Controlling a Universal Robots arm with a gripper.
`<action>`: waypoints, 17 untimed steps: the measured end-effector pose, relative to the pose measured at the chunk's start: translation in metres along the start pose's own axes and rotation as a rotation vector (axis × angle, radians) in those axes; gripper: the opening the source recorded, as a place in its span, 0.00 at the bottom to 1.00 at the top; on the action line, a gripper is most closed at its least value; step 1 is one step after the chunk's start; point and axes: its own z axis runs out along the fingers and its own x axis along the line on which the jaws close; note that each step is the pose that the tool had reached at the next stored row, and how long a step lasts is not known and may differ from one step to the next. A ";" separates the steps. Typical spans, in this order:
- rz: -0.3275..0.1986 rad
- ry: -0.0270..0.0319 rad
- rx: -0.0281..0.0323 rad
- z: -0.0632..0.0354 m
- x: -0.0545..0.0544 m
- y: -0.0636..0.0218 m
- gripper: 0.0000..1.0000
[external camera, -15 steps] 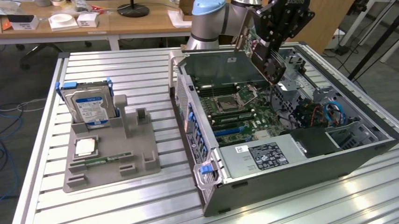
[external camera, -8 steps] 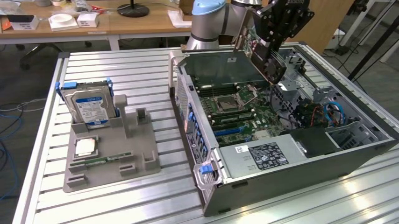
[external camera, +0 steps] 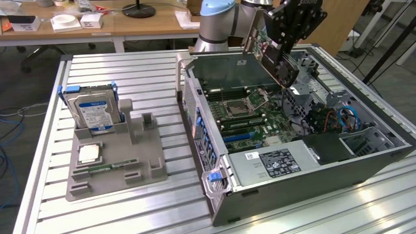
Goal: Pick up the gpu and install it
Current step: 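Insert the gpu into the slot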
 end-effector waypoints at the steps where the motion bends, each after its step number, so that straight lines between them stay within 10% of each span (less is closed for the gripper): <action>1: -0.003 0.0001 0.0001 0.0000 0.000 0.0000 0.26; 17: -0.046 0.0016 0.0008 0.0000 0.000 0.0000 0.26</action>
